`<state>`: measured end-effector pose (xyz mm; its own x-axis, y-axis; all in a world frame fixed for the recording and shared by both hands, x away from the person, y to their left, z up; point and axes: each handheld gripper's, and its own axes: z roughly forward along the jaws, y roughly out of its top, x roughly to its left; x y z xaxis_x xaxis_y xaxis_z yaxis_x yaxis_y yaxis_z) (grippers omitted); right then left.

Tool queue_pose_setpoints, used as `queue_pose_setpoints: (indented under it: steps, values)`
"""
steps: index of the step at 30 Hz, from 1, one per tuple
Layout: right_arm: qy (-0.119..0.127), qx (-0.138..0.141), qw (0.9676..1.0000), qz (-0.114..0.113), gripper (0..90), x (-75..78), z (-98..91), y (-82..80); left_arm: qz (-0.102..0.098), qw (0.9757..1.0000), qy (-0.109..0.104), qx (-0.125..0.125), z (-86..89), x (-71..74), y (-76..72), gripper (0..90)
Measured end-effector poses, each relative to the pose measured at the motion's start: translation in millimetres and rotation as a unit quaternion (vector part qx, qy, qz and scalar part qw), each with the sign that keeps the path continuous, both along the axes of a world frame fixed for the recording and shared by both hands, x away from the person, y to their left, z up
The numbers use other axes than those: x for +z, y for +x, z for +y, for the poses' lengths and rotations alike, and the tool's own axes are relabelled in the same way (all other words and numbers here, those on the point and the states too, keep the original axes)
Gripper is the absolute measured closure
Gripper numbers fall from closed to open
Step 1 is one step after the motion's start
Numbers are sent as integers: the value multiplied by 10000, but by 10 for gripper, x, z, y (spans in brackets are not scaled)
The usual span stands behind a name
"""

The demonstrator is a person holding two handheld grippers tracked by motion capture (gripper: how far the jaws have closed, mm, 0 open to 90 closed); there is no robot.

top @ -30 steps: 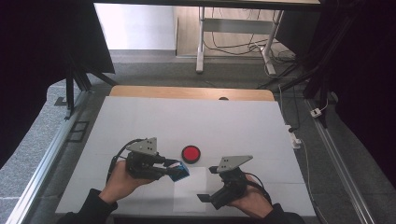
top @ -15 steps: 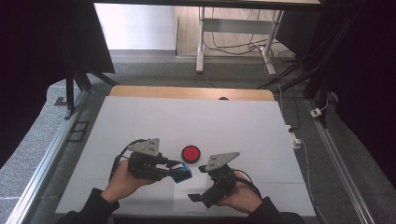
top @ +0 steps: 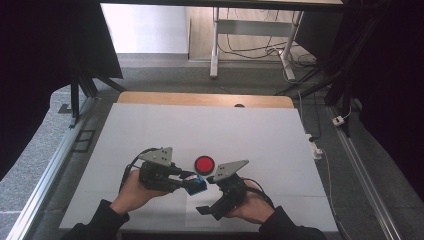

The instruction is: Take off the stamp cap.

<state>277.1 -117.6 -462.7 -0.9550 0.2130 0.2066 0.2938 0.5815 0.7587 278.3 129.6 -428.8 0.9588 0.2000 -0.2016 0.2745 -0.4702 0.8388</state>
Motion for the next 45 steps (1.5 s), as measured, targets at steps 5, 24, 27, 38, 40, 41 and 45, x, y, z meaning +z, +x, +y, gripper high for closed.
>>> queue_pose_setpoints:
  steps: [5,24,27,38,40,41,45]
  values:
    - [23,183,9998,9,155,4,-3,11,-11,10000,-17,-88,6,-19,0,703]
    - [574,534,9969,99,546,31,-41,23,-42,9983,-275,-509,9,-31,-28,703]
    - [631,593,9962,109,587,31,-52,33,-45,9979,-325,-566,9,-31,-30,702]
    - [714,708,9948,155,661,34,-56,31,-181,9967,-386,-685,17,-27,-39,702]
    - [728,721,9946,183,670,33,-56,33,-213,9965,-390,-711,20,-28,-39,702]
    - [734,728,9945,196,674,33,-57,34,-219,9964,-396,-717,20,-28,-41,702]
    - [766,776,9938,225,688,37,-61,39,-258,9959,-428,-756,24,-26,-45,703]
